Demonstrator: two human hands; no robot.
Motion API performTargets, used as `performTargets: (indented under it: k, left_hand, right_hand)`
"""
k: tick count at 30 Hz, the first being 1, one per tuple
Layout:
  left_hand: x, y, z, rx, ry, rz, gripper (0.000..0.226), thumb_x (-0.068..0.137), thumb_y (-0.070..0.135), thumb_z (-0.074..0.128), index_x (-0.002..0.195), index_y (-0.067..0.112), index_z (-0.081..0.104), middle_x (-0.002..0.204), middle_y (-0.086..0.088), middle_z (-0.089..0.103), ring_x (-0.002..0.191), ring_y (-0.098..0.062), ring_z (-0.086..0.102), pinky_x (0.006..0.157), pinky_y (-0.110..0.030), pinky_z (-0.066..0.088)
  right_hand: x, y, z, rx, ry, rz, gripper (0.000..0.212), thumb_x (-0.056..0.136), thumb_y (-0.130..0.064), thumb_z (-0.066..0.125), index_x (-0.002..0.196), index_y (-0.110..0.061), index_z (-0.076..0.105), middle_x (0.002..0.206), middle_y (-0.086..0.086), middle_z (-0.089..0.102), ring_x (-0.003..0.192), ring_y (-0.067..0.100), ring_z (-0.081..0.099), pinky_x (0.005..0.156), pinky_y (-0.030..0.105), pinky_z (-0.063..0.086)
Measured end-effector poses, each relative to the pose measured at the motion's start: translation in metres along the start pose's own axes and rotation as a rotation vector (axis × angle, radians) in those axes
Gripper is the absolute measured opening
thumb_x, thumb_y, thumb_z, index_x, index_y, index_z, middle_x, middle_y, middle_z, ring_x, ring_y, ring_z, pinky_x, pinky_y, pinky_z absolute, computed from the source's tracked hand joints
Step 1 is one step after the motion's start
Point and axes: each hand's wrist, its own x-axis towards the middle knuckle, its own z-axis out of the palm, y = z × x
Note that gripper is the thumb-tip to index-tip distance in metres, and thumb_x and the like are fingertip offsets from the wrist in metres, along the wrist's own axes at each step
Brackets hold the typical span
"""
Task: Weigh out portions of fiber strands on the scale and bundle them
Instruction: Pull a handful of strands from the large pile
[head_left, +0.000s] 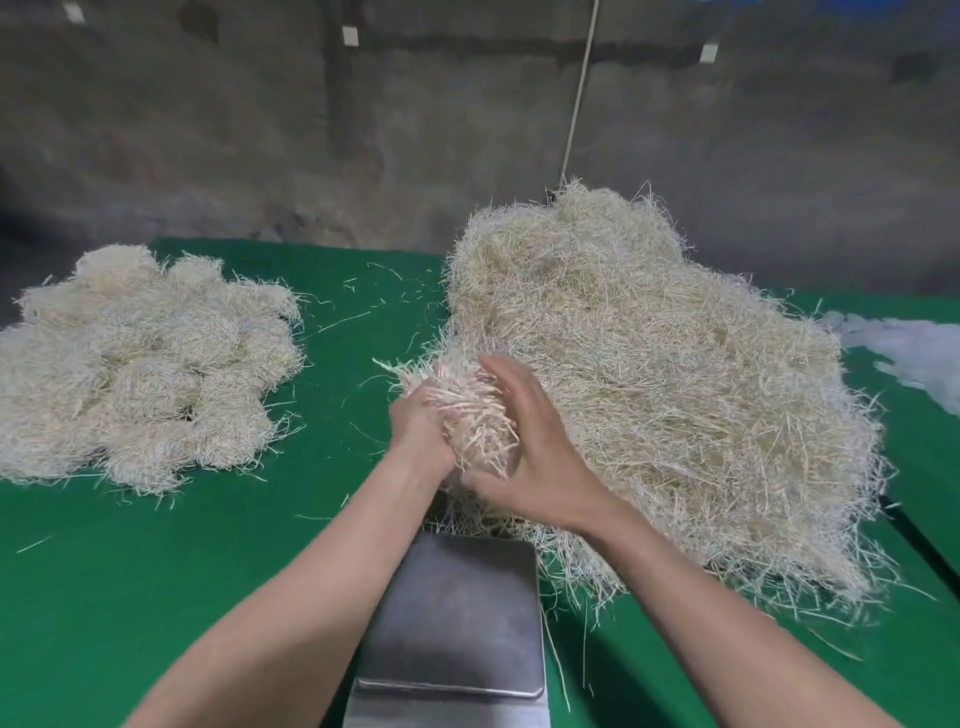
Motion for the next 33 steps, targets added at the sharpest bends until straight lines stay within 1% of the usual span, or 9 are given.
performTargets:
  k: [4,9,15,18,20,22,25,29,33]
  left_hand:
    - [-0.014,-0.033,0.006,0.237,-0.022,0.335,0.012,0.094,0.011,0.052,0.086,0.007,0.061,0.073,-0.001,0.056,0.063,-0.012,0.055,0.064,-0.033,0.052]
    - [-0.019,-0.041,0.026,0.07,-0.237,0.1,0.045,0.093,0.049,0.046,0.102,0.012,0.07,0.098,-0.009,0.07,0.092,-0.023,0.067,0.085,-0.04,0.053]
    - [-0.009,-0.041,0.031,0.202,-0.074,0.255,0.038,0.1,0.029,0.042,0.076,0.004,0.058,0.046,0.0,0.057,0.042,-0.016,0.061,0.035,-0.014,0.04]
    - [-0.008,-0.049,0.031,0.246,-0.16,0.17,0.031,0.093,0.033,0.051,0.077,0.007,0.054,0.073,-0.026,0.055,0.065,-0.025,0.068,0.055,-0.025,0.054]
    - [0.003,-0.037,0.032,0.239,-0.166,0.237,0.038,0.082,0.041,0.058,0.083,0.004,0.049,0.065,-0.015,0.054,0.051,-0.019,0.06,0.047,-0.024,0.049]
    - [0.007,-0.029,0.036,0.334,-0.113,0.37,0.06,0.074,0.047,0.058,0.106,-0.004,0.05,0.089,-0.019,0.059,0.079,-0.028,0.062,0.072,-0.038,0.053]
    - [0.007,-0.04,0.034,0.421,-0.122,0.271,0.074,0.079,0.053,0.051,0.14,0.016,0.029,0.131,-0.019,0.048,0.114,-0.034,0.053,0.096,-0.05,0.044]
    - [0.017,-0.041,0.027,0.372,-0.149,0.306,0.056,0.095,0.026,0.051,0.143,0.043,0.025,0.151,0.0,0.032,0.121,-0.008,0.038,0.102,-0.039,0.031]
    - [0.029,-0.03,0.02,0.506,-0.298,0.443,0.056,0.097,0.009,0.041,0.139,0.044,0.033,0.15,0.014,0.032,0.126,0.003,0.04,0.104,-0.029,0.033]
  right_hand:
    - [-0.004,-0.009,0.016,0.466,0.305,0.239,0.071,0.07,-0.083,0.041,0.132,-0.07,0.006,0.155,-0.023,-0.006,0.144,0.005,0.001,0.114,0.056,0.015]
    - [0.025,-0.006,0.001,0.624,0.404,0.324,0.06,0.085,-0.052,0.057,0.129,-0.07,0.02,0.152,-0.023,0.013,0.13,-0.006,0.027,0.087,0.025,0.032]
    - [0.028,-0.002,0.011,0.574,0.29,0.296,0.064,0.087,-0.042,0.058,0.136,-0.059,0.019,0.134,-0.028,0.038,0.114,-0.016,0.044,0.091,0.028,0.049]
    - [0.033,0.01,-0.003,0.657,0.231,0.43,0.067,0.086,-0.05,0.057,0.142,-0.049,0.021,0.15,-0.011,0.029,0.13,0.004,0.032,0.103,0.042,0.037]
    - [0.019,0.006,0.015,0.711,0.183,0.513,0.028,0.089,-0.049,0.052,0.116,-0.057,0.049,0.111,-0.013,0.065,0.099,0.004,0.064,0.083,0.036,0.056]
    - [0.012,0.003,0.031,0.706,0.273,0.554,0.014,0.09,-0.047,0.053,0.085,-0.061,0.052,0.084,-0.029,0.062,0.076,-0.011,0.062,0.067,0.016,0.055]
    - [0.023,0.015,0.022,0.815,0.383,0.616,0.026,0.089,-0.045,0.055,0.114,-0.039,0.058,0.111,-0.012,0.064,0.1,0.005,0.064,0.081,0.023,0.054]
    - [0.042,0.036,0.0,0.855,0.391,0.726,0.075,0.089,-0.047,0.054,0.146,-0.012,0.019,0.145,0.012,0.034,0.132,0.031,0.037,0.104,0.046,0.034]
    - [0.053,0.044,-0.013,0.94,0.393,0.762,0.031,0.092,-0.039,0.05,0.115,-0.018,0.045,0.095,0.009,0.054,0.091,0.022,0.057,0.075,0.035,0.05]
